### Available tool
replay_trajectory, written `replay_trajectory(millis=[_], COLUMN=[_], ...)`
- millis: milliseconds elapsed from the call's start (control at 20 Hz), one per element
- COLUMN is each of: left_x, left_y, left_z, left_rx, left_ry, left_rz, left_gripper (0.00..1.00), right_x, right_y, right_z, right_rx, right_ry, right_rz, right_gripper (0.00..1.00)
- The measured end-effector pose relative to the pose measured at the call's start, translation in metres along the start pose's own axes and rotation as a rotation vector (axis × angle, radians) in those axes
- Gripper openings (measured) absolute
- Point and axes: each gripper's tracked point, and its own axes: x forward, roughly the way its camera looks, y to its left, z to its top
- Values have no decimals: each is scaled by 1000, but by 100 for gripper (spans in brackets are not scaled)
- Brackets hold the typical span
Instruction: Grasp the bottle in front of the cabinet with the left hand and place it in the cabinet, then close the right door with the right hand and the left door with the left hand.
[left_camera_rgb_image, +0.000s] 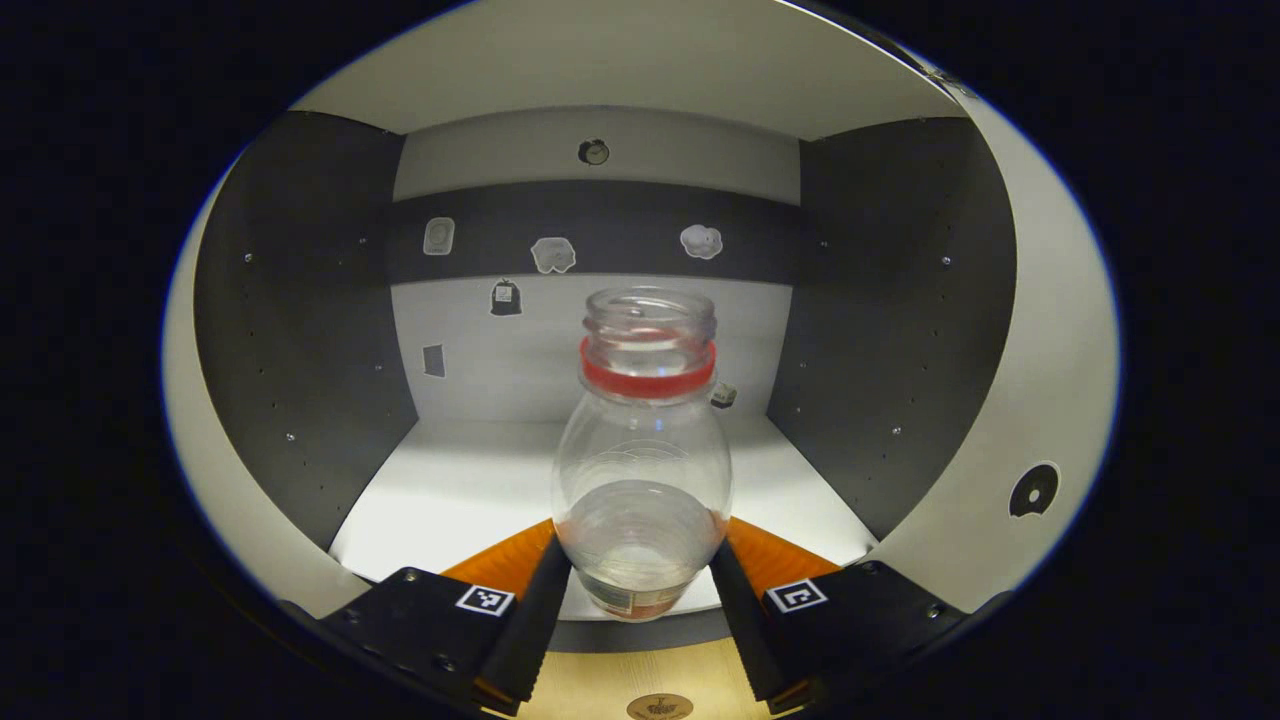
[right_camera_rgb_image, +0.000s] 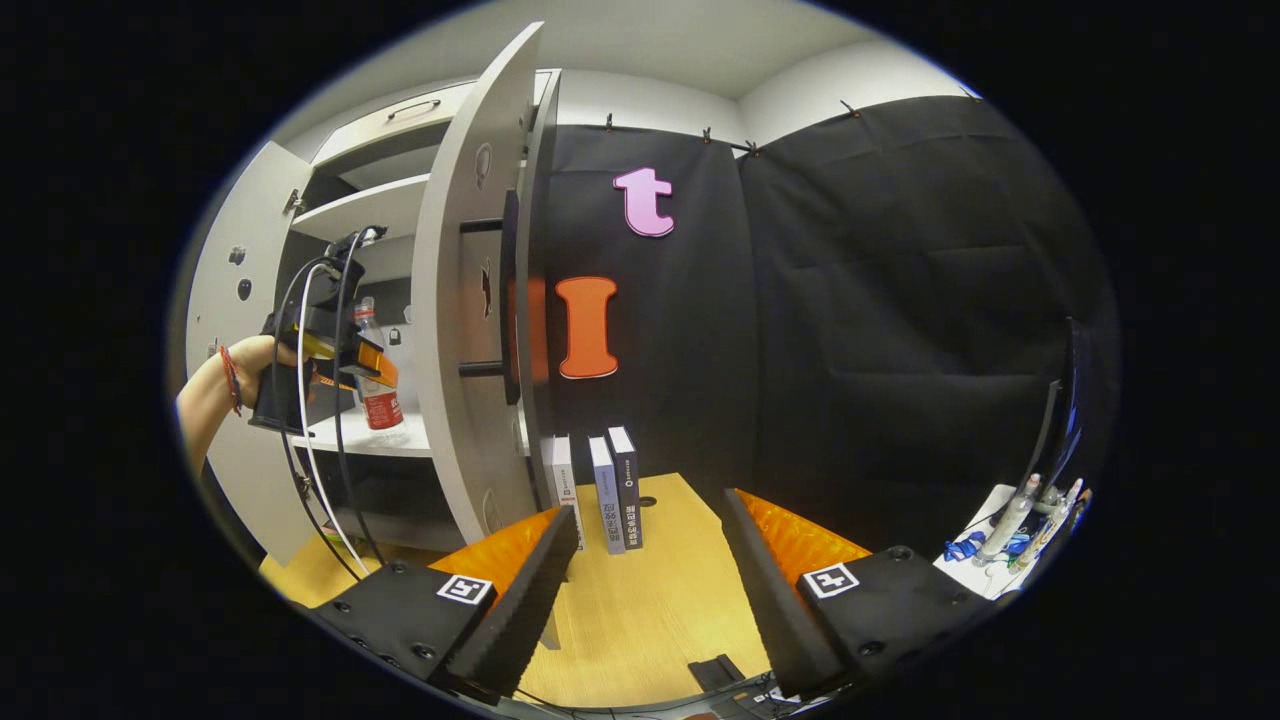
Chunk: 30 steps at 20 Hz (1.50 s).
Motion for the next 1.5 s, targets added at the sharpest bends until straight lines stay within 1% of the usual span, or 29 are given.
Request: replay_trajectory(millis=[350,600,700,750,800,1000,1250,1500], left_x=[18,17,12,7,5,-13,-47,-91], left_y=[6,6,3,2,1,3,18,37], left_z=[3,6,11,13,13,19,26,28], left_rx=[6,28,20,19,20,28,43,-2], left_ry=[-17,-32,-60,-68,-71,-98,-143,-192], left_rz=[16,31,30,27,27,33,58,70], left_gripper=[78,80,88,96,97,98,97,97], right_x=[3,0,-2,-3,-5,-9,-14,-15], right_y=[2,-2,-3,-3,-3,-2,1,7], right_z=[-4,-7,-7,-8,-7,-6,-6,-3], right_rx=[-1,-3,-6,-6,-5,-8,-14,-31], right_ry=[13,19,19,20,19,12,10,0], right_rz=[-5,-13,-16,-15,-13,-3,10,32], right_gripper=[97,97,97,97,97,97,97,97])
